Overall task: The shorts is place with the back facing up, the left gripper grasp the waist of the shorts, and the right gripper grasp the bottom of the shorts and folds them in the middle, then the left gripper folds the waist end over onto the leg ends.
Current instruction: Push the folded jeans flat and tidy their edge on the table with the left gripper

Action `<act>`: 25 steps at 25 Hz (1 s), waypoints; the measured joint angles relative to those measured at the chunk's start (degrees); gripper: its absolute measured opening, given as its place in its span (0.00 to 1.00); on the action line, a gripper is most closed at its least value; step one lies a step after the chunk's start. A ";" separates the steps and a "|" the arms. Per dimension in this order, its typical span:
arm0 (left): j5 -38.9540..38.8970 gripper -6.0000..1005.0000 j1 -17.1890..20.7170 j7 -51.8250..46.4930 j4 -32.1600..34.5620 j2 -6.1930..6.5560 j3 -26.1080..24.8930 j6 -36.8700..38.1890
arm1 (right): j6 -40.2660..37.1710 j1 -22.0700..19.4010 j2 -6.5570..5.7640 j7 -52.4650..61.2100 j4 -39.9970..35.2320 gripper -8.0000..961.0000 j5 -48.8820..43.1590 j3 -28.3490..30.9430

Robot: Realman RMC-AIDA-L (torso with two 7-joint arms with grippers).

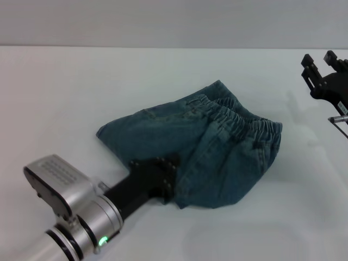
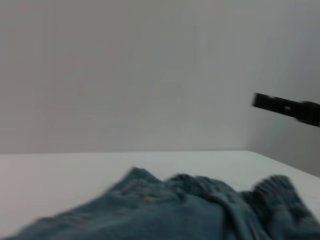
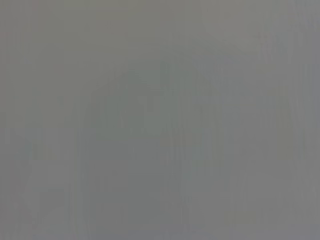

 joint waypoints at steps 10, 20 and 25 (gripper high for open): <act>0.14 0.01 -6.98 -5.99 10.18 -0.03 -7.55 -1.90 | 0.01 -0.65 0.12 0.08 -1.06 0.50 0.00 -0.24; 0.05 0.01 -11.82 -6.27 12.72 -0.05 -10.99 -2.79 | 0.00 -0.14 0.14 0.17 -0.99 0.50 0.00 -0.83; 0.13 0.01 -12.24 -6.18 12.62 0.00 -12.05 -2.48 | 0.01 -0.13 0.14 0.17 -0.97 0.50 -0.01 -1.31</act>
